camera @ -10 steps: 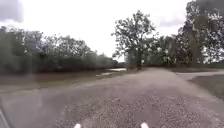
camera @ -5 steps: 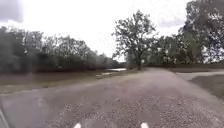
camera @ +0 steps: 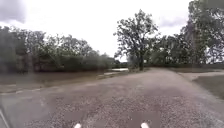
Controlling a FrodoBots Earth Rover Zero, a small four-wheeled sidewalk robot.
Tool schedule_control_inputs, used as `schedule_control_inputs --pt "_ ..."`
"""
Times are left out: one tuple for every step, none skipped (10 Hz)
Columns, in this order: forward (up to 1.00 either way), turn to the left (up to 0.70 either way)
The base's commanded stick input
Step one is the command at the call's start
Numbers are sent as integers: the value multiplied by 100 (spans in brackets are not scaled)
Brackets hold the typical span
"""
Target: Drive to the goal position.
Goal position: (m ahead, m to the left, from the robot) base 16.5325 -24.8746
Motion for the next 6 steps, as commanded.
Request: schedule_control_inputs --pt "0 5" --pt "0 5" --pt "0 5" --pt "0 5" --pt "0 5" --pt "0 5"
